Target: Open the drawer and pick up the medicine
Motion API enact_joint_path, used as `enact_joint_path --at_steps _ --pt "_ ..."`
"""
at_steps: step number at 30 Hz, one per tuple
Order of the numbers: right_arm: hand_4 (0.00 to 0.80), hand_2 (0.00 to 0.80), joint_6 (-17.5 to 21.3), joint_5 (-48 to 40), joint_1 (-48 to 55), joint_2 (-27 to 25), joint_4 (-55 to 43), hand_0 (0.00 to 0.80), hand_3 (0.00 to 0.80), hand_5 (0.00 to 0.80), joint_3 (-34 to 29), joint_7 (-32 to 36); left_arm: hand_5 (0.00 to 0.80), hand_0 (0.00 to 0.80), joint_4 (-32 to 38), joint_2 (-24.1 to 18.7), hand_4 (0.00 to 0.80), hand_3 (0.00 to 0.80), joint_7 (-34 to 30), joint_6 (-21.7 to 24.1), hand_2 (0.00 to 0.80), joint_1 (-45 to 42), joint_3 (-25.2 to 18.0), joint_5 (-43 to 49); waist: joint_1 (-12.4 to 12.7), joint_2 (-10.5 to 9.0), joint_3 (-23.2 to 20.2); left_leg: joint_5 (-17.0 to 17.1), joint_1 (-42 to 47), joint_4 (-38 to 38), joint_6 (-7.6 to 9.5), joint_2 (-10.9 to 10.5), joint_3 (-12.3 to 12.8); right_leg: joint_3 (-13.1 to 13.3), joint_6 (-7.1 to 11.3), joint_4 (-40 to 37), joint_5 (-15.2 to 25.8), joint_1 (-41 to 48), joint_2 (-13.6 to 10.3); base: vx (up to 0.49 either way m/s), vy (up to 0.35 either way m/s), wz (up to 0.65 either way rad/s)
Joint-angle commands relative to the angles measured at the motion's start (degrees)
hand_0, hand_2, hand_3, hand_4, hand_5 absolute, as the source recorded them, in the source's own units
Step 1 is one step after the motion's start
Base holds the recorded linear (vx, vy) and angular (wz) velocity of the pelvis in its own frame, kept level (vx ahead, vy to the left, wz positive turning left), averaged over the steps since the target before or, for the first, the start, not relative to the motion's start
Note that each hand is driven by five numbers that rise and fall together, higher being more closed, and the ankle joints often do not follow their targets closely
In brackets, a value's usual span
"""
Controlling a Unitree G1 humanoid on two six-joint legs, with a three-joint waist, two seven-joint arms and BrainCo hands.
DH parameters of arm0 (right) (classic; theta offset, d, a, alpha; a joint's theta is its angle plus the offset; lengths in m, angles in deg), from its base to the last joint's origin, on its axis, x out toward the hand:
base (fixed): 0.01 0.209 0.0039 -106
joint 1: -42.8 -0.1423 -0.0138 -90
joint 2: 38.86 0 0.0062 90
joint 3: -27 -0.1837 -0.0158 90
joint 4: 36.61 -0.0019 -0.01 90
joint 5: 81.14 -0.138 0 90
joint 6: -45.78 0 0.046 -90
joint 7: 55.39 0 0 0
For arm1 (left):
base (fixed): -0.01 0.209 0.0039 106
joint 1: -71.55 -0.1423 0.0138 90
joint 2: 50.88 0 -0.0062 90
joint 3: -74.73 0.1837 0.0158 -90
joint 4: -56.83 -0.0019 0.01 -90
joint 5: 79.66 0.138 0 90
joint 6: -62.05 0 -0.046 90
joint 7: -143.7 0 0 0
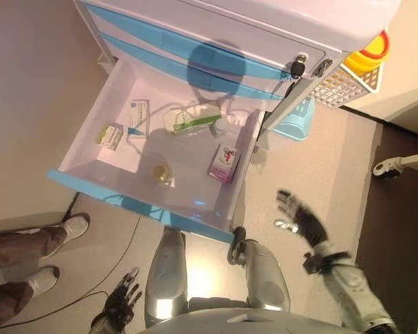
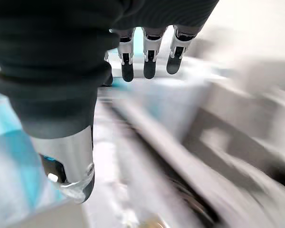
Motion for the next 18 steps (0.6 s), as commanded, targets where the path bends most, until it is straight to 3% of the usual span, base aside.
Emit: enact_joint_path --at_steps 1,5,10,18 --pt "0.0 0.0 0.99 11.0 -3.57 -5.65 -9.44 0.0 0.0 0.0 -1.27 -3.16 0.0 0.0 -0.25 0.01 0.0 0.0 -2.24 2.1 0.0 -3.8 -0.76 2.08 -0.26 -1.19 -1.29 -6.82 1.41 4.53 4.01 -2.11 1.51 -0.11 1.0 -7.19 8.89 1.22 0.26 -0.059 0.036 -0.01" --pt "0.0 0.0 -1.18 13.56 -6.0 -10.96 -16.58 0.0 0.0 0.0 -2.29 -1.09 0.0 0.0 -1.21 -0.16 0.0 0.0 -4.23 3.54 0.0 -4.8 -1.52 2.52 0.43 -1.77 -1.3 -6.94 1.25 4.46 4.15 -1.89 2.01 -0.35 1.6 -8.35 9.44 1.9 -0.13 -0.008 0.006 0.0" --pt "0.0 0.0 -3.38 15.34 -11.01 -13.93 -22.0 0.0 0.0 0.0 0.31 1.37 0.0 0.0 -0.69 -1.06 0.0 0.0 -4.76 4.38 0.0 -4.23 -1.54 3.26 2.05 -2.58 -0.95 -7.38 0.68 4.98 4.07 -1.68 1.81 -0.74 2.03 -9.62 9.79 3.08 -0.02 -0.025 -0.018 0.03" --pt "0.0 0.0 -12.93 21.74 -23.5 -12.02 -20.51 0.0 0.0 0.0 11.76 3.74 0.0 0.0 0.65 -2.81 0.0 0.0 -1.81 4.71 0.0 -0.96 0.83 5.8 6.05 -2.56 -0.23 -7.12 0.69 4.1 3.81 -2.26 -0.08 -2.39 2.1 -11.79 9.98 5.86 -0.03 0.0 -0.029 0.08"
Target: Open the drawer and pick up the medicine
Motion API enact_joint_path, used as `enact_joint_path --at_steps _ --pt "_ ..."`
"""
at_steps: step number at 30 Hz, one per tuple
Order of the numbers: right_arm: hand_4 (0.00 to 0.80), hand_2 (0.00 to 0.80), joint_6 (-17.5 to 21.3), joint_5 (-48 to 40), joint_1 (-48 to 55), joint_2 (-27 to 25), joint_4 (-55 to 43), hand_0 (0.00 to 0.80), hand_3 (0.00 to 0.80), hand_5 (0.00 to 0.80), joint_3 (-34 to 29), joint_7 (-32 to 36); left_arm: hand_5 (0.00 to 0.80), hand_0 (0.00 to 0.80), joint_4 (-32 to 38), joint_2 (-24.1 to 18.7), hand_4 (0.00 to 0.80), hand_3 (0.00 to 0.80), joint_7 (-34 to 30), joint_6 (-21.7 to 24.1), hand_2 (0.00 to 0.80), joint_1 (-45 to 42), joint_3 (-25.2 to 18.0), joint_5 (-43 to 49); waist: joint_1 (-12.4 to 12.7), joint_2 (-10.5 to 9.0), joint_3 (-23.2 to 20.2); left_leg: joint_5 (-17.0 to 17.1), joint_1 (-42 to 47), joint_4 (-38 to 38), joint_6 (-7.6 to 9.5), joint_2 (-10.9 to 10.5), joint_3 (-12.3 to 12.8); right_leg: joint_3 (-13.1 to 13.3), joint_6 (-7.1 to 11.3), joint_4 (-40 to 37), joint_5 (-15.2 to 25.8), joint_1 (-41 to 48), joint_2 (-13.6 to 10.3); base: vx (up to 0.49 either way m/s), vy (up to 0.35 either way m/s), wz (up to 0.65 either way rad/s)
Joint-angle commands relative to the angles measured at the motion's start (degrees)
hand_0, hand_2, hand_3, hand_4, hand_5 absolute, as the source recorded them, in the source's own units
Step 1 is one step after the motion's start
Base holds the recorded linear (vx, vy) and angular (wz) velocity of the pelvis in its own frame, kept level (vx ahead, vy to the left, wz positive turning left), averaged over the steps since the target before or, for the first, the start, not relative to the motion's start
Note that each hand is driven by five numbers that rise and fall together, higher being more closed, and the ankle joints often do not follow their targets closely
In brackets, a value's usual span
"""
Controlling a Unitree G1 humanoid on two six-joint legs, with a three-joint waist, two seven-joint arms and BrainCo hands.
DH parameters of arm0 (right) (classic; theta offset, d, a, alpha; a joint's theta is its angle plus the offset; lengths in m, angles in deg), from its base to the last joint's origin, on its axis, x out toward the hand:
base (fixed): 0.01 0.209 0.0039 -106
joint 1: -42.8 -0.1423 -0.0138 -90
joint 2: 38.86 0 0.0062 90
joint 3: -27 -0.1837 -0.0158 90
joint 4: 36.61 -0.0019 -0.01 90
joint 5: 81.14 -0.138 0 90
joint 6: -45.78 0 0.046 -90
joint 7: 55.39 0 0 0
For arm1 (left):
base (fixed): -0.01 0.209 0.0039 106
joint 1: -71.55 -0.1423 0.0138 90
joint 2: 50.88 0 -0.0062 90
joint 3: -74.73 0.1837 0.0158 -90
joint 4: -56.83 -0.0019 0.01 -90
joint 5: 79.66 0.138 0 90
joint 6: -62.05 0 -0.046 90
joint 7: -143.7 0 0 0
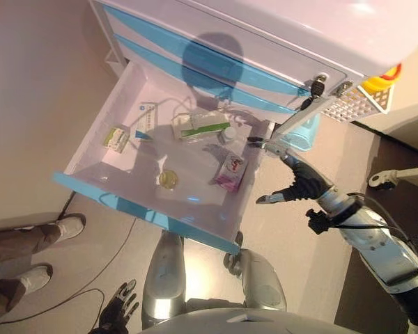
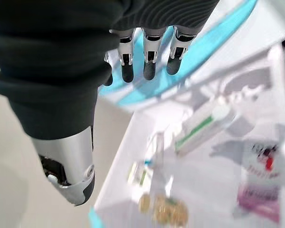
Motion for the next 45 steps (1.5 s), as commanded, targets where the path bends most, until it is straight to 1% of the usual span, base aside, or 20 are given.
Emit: enact_joint_path --at_steps 1,5,11,17,21,27,30,34,45 --pt "0.0 0.0 -3.81 3.31 -6.59 0.53 -2.18 0.0 0.0 0.0 3.09 0.51 0.0 0.0 0.31 -2.13 0.0 0.0 1.6 1.12 0.0 -0.57 1.03 4.64 2.79 -0.5 -0.09 -6.4 0.79 3.92 2.94 -1.81 -0.69 -0.53 0.28 -3.79 7.0 1.27 -0.17 0.004 -0.039 0.18" --pt "0.0 0.0 -7.25 5.49 -12.38 3.72 1.52 0.0 0.0 0.0 8.72 0.92 0.0 0.0 -0.31 -3.09 0.0 0.0 2.05 0.75 0.0 1.07 1.34 5.83 4.59 -0.56 0.52 -6.36 0.32 3.99 2.9 -2.25 -1.64 -1.34 0.09 -4.14 6.92 1.88 -0.14 0.009 -0.029 0.19" --pt "0.0 0.0 -11.09 5.95 -17.9 7.73 6.91 0.0 0.0 0.0 14.86 0.41 0.0 0.0 -0.45 -4.25 0.0 0.0 2.36 0.82 0.0 2.6 1.62 6.72 7.01 -0.63 1.2 -6.5 -0.77 4.32 2.9 -3.04 -2.93 -2.18 0.01 -4.76 6.78 2.36 -0.12 0.003 -0.017 0.17" --pt "0.0 0.0 -12.29 8.87 -21.34 11.84 14.3 0.0 0.0 0.0 19.63 -2.19 0.0 0.0 -0.05 -4.67 0.0 0.0 3.02 1.14 0.0 3.59 2.79 8.32 9.02 -0.33 1.68 -6.32 -1.63 4.27 2.83 -3.77 -4.26 -3.23 0.03 -5.15 6.73 2.51 -0.28 0.004 -0.01 0.14" --pt "0.0 0.0 -13.91 10.93 -23.87 14.62 21.01 0.0 0.0 0.0 22.4 -4.49 0.0 0.0 -0.42 -5.06 0.0 0.0 2.89 1.31 0.0 4.35 3.63 9.12 10.04 -0.01 1.68 -6.28 -2.73 4.5 2.79 -4.23 -4.94 -3.94 -0.04 -5.3 6.69 2.02 -0.51 0.001 0.0 0.12" --pt "0.0 0.0 -13.98 13.33 -26.28 17.58 28.96 0.0 0.0 0.0 24.65 -7.38 0.0 0.0 -0.5 -5.59 0.0 0.0 3.14 1.52 0.0 5.32 4.68 9.99 10.98 0.29 1.68 -6.28 -4.11 4.66 2.8 -4.62 -5.87 -4.68 -0.1 -5.29 6.76 0.96 -0.55 -0.002 -0.006 0.09" --pt "0.0 0.0 -14.03 13.52 -26.94 18.41 31.26 0.0 0.0 0.0 25.16 -8.26 0.0 0.0 -0.26 -5.75 0.0 0.0 3.31 1.37 0.0 5.74 5.1 10.49 11.31 0.32 1.68 -6.32 -4.82 4.79 2.8 -4.86 -6.38 -4.99 -0.13 -5.35 6.81 0.43 -0.59 -0.01 -0.012 0.05" --pt "0.0 0.0 -14.22 13.39 -27.45 19.35 33.16 0.0 0.0 0.0 25.87 -8.59 0.0 0.0 -0.44 -5.72 0.0 0.0 3.42 1.59 0.0 5.92 5.58 10.99 11.59 0.18 1.68 -6.43 -5.38 5.0 2.74 -5.09 -6.97 -5.23 -0.21 -5.18 6.83 -0.16 -0.57 0.002 -0.01 0.06" --pt "0.0 0.0 -12.62 13.52 -28.28 21.13 35.6 0.0 0.0 0.0 27.2 -8.44 0.0 0.0 0.3 -5.72 0.0 0.0 4.16 1.87 0.0 6.6 6.57 11.92 12.14 -0.01 1.68 -6.36 -6.4 4.86 2.73 -5.38 -7.82 -5.68 -0.01 -5.36 7.05 -1.03 -0.69 -0.002 -0.001 0.03"
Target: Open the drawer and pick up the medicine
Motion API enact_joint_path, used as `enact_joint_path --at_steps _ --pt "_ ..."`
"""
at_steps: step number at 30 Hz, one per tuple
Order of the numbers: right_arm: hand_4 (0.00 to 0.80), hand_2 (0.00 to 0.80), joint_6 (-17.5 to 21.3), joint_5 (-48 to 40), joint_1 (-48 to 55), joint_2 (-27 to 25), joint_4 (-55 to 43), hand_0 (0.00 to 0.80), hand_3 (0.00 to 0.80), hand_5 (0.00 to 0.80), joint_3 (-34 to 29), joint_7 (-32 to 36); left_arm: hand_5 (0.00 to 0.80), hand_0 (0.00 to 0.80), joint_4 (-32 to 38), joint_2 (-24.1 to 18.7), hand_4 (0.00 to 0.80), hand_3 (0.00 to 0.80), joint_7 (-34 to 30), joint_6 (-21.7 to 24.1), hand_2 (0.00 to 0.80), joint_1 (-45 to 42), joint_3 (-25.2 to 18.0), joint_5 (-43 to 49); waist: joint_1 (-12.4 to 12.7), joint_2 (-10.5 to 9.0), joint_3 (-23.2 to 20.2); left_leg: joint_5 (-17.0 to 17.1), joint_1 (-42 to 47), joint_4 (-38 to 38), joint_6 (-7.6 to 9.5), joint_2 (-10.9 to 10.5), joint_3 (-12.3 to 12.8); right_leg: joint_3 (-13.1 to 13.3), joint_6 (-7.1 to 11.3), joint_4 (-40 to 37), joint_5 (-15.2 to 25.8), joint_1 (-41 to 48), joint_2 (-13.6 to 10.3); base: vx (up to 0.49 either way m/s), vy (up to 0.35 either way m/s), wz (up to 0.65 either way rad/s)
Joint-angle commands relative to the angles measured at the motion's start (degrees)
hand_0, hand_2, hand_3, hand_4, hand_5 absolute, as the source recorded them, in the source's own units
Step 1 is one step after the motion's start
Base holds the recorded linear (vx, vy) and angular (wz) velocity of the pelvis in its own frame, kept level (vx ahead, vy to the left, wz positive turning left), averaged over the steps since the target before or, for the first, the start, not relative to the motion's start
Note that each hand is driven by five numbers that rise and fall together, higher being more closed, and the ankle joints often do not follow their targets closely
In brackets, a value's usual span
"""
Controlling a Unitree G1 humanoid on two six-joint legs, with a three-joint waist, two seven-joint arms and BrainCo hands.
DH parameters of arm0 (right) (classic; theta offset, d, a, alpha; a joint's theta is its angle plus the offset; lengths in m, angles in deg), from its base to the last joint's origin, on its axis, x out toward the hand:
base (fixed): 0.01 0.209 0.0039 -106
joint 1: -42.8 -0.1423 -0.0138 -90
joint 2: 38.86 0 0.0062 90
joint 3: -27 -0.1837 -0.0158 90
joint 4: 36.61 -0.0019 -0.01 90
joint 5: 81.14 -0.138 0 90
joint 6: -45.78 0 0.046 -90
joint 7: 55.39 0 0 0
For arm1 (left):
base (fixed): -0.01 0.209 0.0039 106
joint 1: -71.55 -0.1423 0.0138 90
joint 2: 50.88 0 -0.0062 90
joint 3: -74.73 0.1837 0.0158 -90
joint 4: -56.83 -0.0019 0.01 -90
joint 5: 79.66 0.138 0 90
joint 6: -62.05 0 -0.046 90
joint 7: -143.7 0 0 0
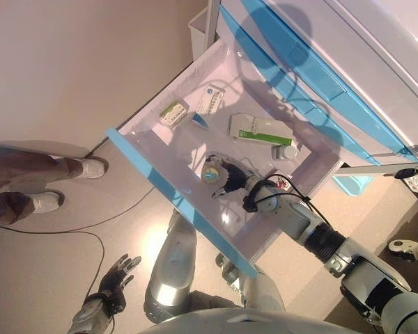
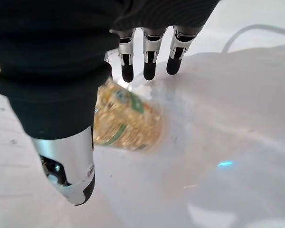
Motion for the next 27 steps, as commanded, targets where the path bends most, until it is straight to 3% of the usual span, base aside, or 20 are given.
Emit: enact_joint_path --at_steps 1,10,24,25,26,27 --pt "0.0 0.0 2.67 0.87 -2.07 0.68 -2.01 0.0 0.0 0.0 0.99 -0.9 0.0 0.0 0.18 -0.83 0.0 0.0 0.33 1.06 0.0 -1.35 2.03 1.11 0.46 0.48 -0.6 -6.08 -1.95 5.02 2.7 -2.42 -1.7 2.08 -0.82 2.07 6.87 -4.92 -0.86 -0.013 0.0 0.04" --pt "0.0 0.0 3.62 0.6 -2.9 1.22 -2.03 0.0 0.0 0.0 1.38 2.17 0.0 0.0 -0.23 -0.81 0.0 0.0 0.35 1.06 0.0 -1.0 2.01 1.28 0.58 0.41 -0.6 -6.15 -2.24 5.32 2.64 -2.54 -2.03 1.85 -0.74 2.44 6.92 -5.4 -1.13 0.0 0.0 0.0" --pt "0.0 0.0 1.65 3.72 -3.97 3.41 1.4 0.0 0.0 0.0 3.63 2.17 0.0 0.0 -0.35 -1.03 0.0 0.0 0.04 0.56 0.0 -0.49 2.06 1.34 1.19 0.44 -0.6 -6.29 -3.11 5.68 2.79 -2.83 -2.51 1.6 -0.62 2.47 6.96 -5.95 -1.22 0.0 0.0 0.0" --pt "0.053 0.053 1.65 3.73 -4.04 3.58 1.67 0.053 0.053 0.053 3.73 2.23 0.0 0.0 -0.4 -1.08 0.0 0.0 -0.02 0.58 0.0 -0.46 2.07 1.28 1.21 0.43 -0.6 -6.28 -3.16 5.7 2.8 -2.82 -2.51 1.56 -0.61 2.5 6.99 -6.02 -1.21 0.0 0.0 0.0" --pt "0.317 0.317 1.86 3.84 -4.14 3.74 2.16 0.317 0.317 0.317 3.82 2.54 0.0 0.0 -0.52 -1.12 0.0 0.0 -0.13 0.69 0.0 -0.39 2.06 1.22 1.22 0.41 -0.6 -6.29 -3.17 5.65 2.79 -2.79 -2.54 1.53 -0.58 2.43 7.01 -6.03 -1.22 0.0 0.0 0.0" --pt "0.521 0.521 1.83 4.07 -4.17 3.82 2.26 0.521 0.521 0.521 3.89 2.55 0.0 0.0 -0.55 -1.1 0.0 0.0 -0.17 0.71 0.0 -0.35 2.05 1.22 1.22 0.39 -0.6 -6.32 -3.28 5.73 2.78 -2.81 -2.57 1.53 -0.57 2.43 7.03 -6.09 -1.21 0.0 0.0 0.0"
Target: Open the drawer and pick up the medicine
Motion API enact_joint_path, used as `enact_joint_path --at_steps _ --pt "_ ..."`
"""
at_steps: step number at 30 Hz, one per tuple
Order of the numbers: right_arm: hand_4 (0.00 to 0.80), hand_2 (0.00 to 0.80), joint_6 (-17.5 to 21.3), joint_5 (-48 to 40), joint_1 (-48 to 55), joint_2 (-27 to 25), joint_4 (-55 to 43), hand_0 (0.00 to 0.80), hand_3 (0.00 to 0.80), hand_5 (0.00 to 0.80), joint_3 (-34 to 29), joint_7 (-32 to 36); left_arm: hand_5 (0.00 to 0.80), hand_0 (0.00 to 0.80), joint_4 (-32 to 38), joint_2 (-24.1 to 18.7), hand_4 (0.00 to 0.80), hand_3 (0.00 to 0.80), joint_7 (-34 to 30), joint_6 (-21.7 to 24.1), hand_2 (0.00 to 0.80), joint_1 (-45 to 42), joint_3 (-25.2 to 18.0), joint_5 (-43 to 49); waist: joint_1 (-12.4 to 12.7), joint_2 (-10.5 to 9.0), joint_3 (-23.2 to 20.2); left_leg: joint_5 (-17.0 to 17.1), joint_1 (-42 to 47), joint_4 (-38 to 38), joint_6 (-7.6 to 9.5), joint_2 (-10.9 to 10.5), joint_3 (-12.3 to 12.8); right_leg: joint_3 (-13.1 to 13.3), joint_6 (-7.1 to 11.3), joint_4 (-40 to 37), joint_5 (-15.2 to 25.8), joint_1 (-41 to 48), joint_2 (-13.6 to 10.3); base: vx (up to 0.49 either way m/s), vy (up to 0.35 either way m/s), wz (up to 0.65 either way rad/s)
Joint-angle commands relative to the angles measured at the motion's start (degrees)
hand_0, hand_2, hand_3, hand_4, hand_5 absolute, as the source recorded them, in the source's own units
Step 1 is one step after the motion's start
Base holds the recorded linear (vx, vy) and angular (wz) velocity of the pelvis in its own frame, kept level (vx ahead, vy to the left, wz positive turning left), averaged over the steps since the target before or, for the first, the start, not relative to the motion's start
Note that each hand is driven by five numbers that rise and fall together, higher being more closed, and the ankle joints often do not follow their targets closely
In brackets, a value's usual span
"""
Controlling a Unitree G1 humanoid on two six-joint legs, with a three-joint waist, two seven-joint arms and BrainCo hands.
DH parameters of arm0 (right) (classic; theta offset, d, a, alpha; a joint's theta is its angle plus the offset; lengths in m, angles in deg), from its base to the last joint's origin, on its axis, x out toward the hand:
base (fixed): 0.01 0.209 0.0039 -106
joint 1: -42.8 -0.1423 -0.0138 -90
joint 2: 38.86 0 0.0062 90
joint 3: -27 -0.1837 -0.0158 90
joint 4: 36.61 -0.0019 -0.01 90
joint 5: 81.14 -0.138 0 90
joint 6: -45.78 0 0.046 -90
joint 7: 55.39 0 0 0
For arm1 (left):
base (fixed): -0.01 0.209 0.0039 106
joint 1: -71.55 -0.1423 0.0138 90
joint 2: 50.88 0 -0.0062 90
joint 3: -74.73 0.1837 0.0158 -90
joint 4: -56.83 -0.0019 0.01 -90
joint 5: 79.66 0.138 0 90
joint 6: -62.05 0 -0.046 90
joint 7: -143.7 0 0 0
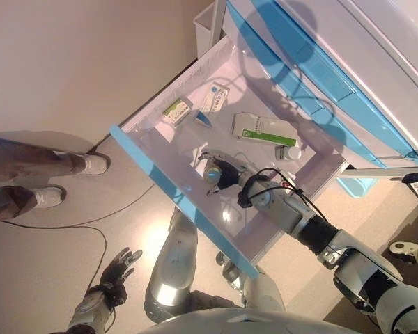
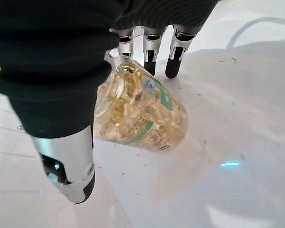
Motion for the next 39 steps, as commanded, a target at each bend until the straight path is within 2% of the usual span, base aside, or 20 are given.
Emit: enact_joint_path --at_steps 1,16,23,31,36,39 --pt "0.8 0.8 1.43 1.48 -0.22 1.8 -0.11 0.8 0.8 0.8 2.59 0.19 0.0 0.0 -0.46 -0.87 0.0 0.0 -0.42 0.72 0.0 -2.52 1.84 1.23 0.68 0.38 -0.56 -6.44 -2.39 5.55 2.7 -2.75 -2.29 1.72 -0.57 2.35 7.06 -5.34 -1.18 0.0 0.0 0.0" --pt "0.8 0.8 1.99 2.86 -0.84 2.4 0.76 0.8 0.8 0.8 2.64 -0.3 0.0 0.0 0.12 -0.96 0.0 0.0 0.33 0.29 0.0 -2.05 1.85 1.16 0.48 -0.37 -0.56 -6.73 -3.3 6.07 2.81 -2.72 -2.23 2.25 -0.27 2.32 7.54 -6.29 -0.96 -0.001 0.0 0.0" --pt "0.8 0.8 5.88 1.92 -1.58 1.28 -2.82 0.8 0.8 0.8 2.51 -0.72 0.0 0.0 -0.22 -1.19 0.0 0.0 0.73 0.5 0.0 -1.65 1.38 1.57 0.24 -1.1 -0.56 -6.87 -2.02 5.13 2.77 -2.23 -1.96 2.58 0.15 1.6 8.01 -5.55 -0.68 -0.014 -0.023 -0.01" --pt "0.8 0.8 9.21 -1.15 -4.48 -3.17 -22.84 0.8 0.8 0.8 -1.3 2.23 0.0 0.0 -1.27 -0.18 0.0 0.0 2.29 1.52 0.0 -1.37 0.59 2.88 -0.85 -2.2 -0.58 -6.58 4.16 1.73 2.32 -0.89 -0.74 4.1 0.92 0.08 8.27 -1.23 -0.65 -0.023 -0.046 -0.11" --pt "0.8 0.8 8.13 -6.02 -6.29 -6.88 -37.62 0.8 0.8 0.8 -5.95 9.9 0.0 0.0 -1.98 1.32 0.0 0.0 3.43 1.2 0.0 -2.25 -0.15 4.6 -2.49 -2.47 -4.24 -5.88 8.2 -1.77 2.18 -0.1 0.13 5.42 1.11 -1.36 8.51 0.68 -0.78 0.024 -0.007 -0.17" --pt "0.8 0.8 8.15 -8.08 -7.51 -8.83 -42.24 0.8 0.8 0.8 -7.76 12.03 0.0 0.0 -2.37 1.89 0.0 0.0 3.54 0.75 0.0 -2.93 -0.8 5.94 -3.1 -2.44 -6.29 -5.76 9.78 -3.0 2.16 0.17 0.67 5.95 1.12 -2.17 8.67 1.39 -0.92 0.037 0.003 -0.21"
